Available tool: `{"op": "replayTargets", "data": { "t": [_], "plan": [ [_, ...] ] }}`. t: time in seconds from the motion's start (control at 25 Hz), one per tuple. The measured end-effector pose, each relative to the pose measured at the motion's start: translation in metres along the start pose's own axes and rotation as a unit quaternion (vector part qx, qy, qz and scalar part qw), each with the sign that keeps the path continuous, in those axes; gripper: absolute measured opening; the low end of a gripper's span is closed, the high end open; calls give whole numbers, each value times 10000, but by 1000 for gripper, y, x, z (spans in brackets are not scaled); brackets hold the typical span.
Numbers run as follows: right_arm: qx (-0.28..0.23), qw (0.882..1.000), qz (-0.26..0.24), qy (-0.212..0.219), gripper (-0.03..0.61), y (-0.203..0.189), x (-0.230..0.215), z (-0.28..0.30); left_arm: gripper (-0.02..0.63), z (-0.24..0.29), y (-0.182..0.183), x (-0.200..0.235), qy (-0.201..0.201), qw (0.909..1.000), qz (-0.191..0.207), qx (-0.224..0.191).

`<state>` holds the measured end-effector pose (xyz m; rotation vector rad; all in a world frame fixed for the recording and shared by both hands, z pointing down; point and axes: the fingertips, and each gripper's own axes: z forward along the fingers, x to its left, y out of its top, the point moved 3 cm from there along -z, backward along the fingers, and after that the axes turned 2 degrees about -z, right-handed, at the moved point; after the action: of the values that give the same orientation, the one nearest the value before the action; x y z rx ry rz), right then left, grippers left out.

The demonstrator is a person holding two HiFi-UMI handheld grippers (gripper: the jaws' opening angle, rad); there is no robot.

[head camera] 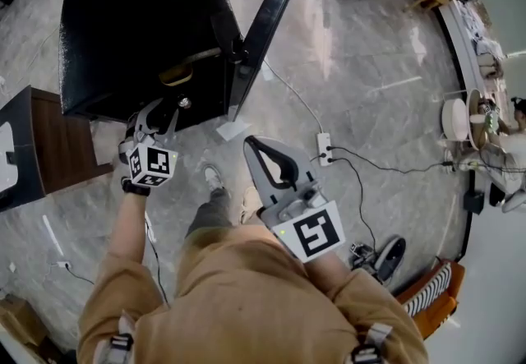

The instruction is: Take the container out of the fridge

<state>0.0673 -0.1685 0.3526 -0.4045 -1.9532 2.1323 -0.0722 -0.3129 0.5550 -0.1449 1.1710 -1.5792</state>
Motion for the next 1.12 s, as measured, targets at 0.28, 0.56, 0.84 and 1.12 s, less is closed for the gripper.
{"op": "replayTargets", "data": {
  "t": [0.28, 0.56, 0.84, 1.12],
  "plan": [
    [146, 9997, -4, -172, 0, -11, -6, 4, 123, 35, -17, 2, -158, 9994, 241, 209],
    [283, 9992, -16, -268, 0, -21, -7, 14, 128, 72, -40, 4, -321, 9977, 410, 436],
    [450, 9984, 4, -345, 0, -33, -10, 24, 140, 109, -62, -6, -635, 9920, 749, 795],
    [483, 9979, 53, -439, 0, -36, -11, 27, 149, 139, -72, -6, -820, 9847, 1106, 1065]
  ]
}}
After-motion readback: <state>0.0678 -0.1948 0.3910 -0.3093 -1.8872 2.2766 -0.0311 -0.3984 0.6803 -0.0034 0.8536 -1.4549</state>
